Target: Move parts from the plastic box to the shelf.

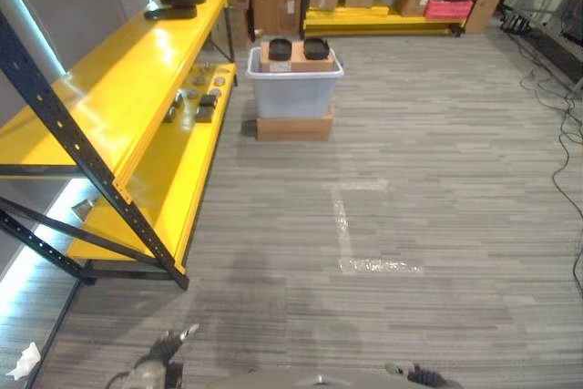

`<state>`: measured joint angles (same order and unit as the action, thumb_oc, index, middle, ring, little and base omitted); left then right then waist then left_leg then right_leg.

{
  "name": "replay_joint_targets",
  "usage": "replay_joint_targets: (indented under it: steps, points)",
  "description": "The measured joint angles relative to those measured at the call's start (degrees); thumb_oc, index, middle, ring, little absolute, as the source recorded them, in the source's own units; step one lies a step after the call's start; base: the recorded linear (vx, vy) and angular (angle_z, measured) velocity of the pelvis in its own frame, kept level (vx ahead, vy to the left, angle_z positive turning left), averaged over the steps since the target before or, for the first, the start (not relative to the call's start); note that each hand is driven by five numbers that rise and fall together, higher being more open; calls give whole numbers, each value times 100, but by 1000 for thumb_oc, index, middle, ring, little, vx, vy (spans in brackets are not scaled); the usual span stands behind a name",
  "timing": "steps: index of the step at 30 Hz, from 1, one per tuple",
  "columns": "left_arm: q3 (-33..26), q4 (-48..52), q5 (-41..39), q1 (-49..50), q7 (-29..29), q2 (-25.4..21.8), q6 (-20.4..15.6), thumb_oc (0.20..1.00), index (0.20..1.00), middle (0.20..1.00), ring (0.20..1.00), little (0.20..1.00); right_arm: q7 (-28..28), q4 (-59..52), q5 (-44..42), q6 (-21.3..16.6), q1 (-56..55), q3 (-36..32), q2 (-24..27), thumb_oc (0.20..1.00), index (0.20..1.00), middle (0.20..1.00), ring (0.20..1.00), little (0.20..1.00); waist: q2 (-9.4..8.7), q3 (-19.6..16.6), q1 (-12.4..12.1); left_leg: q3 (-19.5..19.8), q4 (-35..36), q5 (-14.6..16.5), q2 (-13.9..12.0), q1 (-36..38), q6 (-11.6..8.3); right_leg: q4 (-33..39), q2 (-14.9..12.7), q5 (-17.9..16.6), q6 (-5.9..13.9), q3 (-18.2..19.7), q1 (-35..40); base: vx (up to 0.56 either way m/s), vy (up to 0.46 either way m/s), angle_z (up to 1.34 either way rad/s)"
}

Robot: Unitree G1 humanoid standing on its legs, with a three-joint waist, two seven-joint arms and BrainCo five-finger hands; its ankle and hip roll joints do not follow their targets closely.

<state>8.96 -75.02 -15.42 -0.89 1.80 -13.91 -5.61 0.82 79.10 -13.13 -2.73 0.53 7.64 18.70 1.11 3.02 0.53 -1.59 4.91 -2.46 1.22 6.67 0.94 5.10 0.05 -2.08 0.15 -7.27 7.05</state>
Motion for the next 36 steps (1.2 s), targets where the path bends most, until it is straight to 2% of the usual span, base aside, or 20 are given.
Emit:
replay_joint_targets:
  steps: [7, 9, 13, 36]
  points:
    - [-10, -86, 212, 298, -138, 102, 4, 1000, 1000, 1000, 1000, 1000, -162, 59, -12, 42, -254, -122, -6, 1000, 1000, 1000, 1000, 1000, -41, -238, 7, 0, 0, 28, -1, -148, 38, 0, 4, -8, -15, 11, -114, 0, 0, 0]
    - [-2, -88, 210, 292, -152, 134, 4, 1000, 1000, 1000, 1000, 1000, -186, 63, -261, 41, -247, -314, -19, 1000, 1000, 1000, 1000, 1000, -48, -265, 11, -2, 0, 28, -1, -147, 40, 0, 4, -9, -16, 12, -113, 0, 0, 0]
    - [9, -64, 208, 288, -212, 166, 1, 1000, 1000, 1000, 1000, 1000, -270, 73, -506, 43, -245, -332, -26, 1000, 1000, 1000, 1000, 1000, -53, -265, 3, -2, 0, 36, -1, -147, 48, 0, 4, -9, -15, 8, -109, 0, 0, 0]
    - [23, 43, 169, 211, -211, 198, -11, 1000, 1000, 1000, 1000, 1000, -320, -52, -501, 44, -15, -112, -110, 1000, 1000, 1000, 1000, 1000, -93, -207, 16, -7, 0, 17, -2, -69, 43, 1, 6, -14, -5, 15, -81, 1, 0, 0]
